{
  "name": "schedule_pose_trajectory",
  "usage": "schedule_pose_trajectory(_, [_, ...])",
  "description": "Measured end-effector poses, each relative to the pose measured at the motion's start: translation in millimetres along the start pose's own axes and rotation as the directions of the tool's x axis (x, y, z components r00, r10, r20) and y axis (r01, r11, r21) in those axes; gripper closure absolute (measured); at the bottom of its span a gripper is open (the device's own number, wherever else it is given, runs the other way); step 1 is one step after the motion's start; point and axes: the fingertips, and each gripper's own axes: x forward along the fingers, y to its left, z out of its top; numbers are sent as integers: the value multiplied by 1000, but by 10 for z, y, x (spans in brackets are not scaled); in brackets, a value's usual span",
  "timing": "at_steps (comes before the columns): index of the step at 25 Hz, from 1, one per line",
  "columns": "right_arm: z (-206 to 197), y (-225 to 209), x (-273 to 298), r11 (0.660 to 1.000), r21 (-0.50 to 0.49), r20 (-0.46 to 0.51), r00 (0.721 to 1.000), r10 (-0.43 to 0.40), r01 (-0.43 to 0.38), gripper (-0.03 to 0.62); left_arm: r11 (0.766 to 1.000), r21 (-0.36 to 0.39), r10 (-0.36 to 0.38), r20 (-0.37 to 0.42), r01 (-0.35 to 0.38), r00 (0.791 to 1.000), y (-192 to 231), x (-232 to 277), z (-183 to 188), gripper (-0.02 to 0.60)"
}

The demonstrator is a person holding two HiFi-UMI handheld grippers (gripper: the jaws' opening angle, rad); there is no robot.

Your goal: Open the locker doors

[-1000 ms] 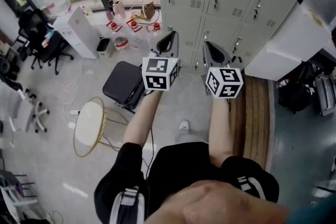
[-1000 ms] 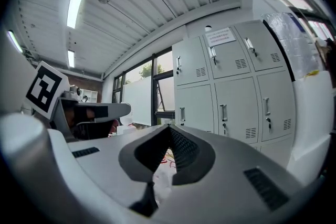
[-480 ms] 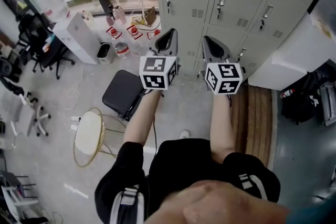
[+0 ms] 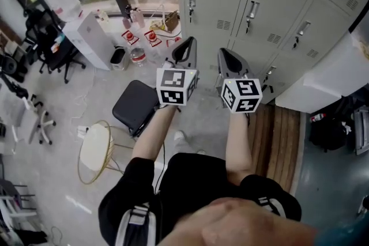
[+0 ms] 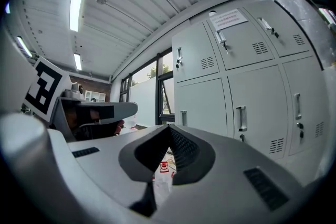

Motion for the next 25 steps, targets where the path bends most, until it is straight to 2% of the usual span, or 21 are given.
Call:
schedule_pose_trajectory(4, [-67, -155, 221, 1000, 3, -16, 1000, -21, 21, 579, 998, -50, -33, -15, 33, 999, 100, 289, -112, 572])
schedule_pose_trajectory(8, [-11, -367, 488, 998, -26, -11, 998, -57, 57, 579, 996, -83, -25, -23, 23, 999, 293, 640, -150, 572])
schedule_pose_trajectory(13, [63, -511, 967, 996, -41, -5, 997, -74, 73, 579, 995, -66, -72, -37, 70, 997, 483, 1054, -193, 572])
schedule_pose_trajectory(17, [58, -508, 1539, 997, -54, -12, 998, -62, 61, 579, 990, -96, -110, -43, 106, 993, 831, 1364, -297, 572])
schedule_pose_trajectory(20, [170, -470, 1985, 997, -52, 7, 998, -55, 56, 579, 986, -89, -148, -66, 142, 987, 1096, 1633, -281, 572])
schedule_pose_trajectory(25, [299, -456, 2427, 996, -62, 27, 997, -67, 69, 579, 983, -94, -159, -15, 157, 987, 1456, 1859, -106, 572])
